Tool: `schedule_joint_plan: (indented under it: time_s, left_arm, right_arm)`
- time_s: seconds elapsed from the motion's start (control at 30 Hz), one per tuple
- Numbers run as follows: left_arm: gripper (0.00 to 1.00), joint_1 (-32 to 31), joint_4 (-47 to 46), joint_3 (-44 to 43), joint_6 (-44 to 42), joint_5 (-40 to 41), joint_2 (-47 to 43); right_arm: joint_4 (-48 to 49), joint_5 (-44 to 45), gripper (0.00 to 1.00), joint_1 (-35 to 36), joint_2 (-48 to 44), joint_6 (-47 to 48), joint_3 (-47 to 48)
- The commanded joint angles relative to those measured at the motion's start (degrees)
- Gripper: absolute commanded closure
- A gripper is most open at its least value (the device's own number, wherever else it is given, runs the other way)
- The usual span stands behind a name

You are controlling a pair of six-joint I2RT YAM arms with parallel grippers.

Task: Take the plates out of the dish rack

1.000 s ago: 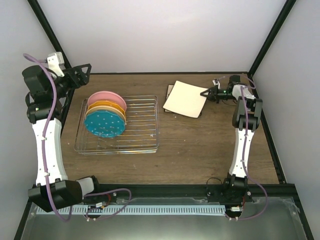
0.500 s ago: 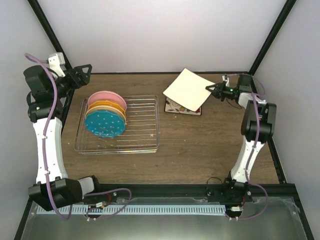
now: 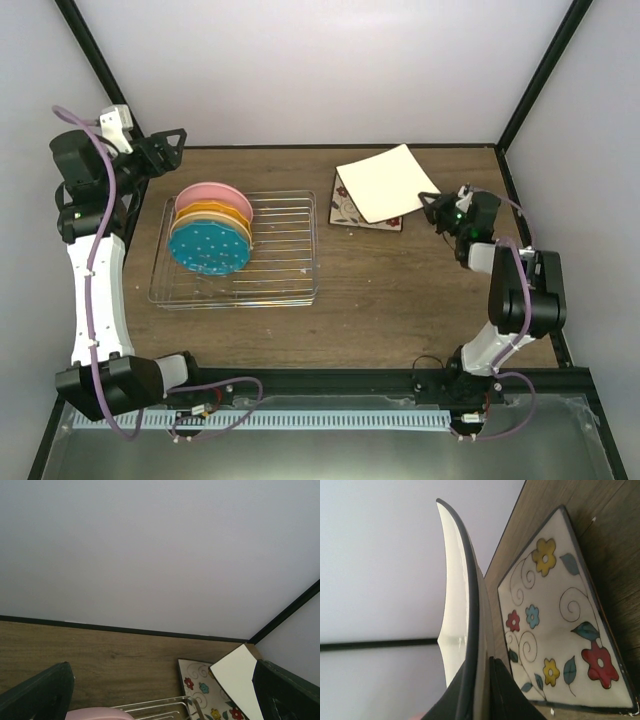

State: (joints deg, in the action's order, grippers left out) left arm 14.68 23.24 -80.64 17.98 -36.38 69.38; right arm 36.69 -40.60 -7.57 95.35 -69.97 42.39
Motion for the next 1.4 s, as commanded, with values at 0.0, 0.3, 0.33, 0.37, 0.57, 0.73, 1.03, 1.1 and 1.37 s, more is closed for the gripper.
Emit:
schedule_joint_plan:
  time_s: [0.0,0.3,0.33,0.37,0.57,0.73,1.03,1.1,1.37]
  left_arm:
    - [0.0,-0.3,-0.6,0.0,0.0,-1.1,0.1]
    - [0.0,-0.5,-0.3,-0.1,-0.7,-1.7,0.4]
    - [0.0,-0.4,-0.4,-0.1,-0.7,-1.6,0.4]
    - [0.0,-0.5,-0.4,-0.1,-0.7,-1.6,0.3]
    - [0.0,-0.5,-0.4,0.5,-0.6,-2.0,0.2]
    - [0.0,-0.5,-0.9,0.8,-0.4,-2.2,0.5]
    - [0.0,-0.4,-1.1,1.2,-1.2,-2.7,0.2]
    - [0.0,-0.4,-1.0,1.3,-1.3,-2.8,0.2]
    - [0.0,-0.4,-1.5,1.7,-1.0,-3.3,0.1]
  right_arm:
    - [19.3,16.9,0.99,5.4,-7.3,-5.9,-1.9]
    - [19.6,42.5,0.99,17.7,-7.0,-12.2,-6.5]
    - [19.3,44.6,0.99,18.9,-6.7,-13.0,-6.9]
    - [19.1,46.9,0.99,19.9,-6.4,-13.9,-7.0]
    - [18.6,56.2,0.99,23.4,-3.6,-20.6,-7.5]
    - [18.2,56.6,0.99,24.1,-0.3,-21.0,-4.6]
    - [17.9,55.5,0.99,25.2,4.2,-20.8,-0.7]
    - [17.6,55.3,0.99,25.5,4.8,-20.9,-0.4]
    - [15.2,54.8,0.99,26.4,5.8,-22.5,-0.3]
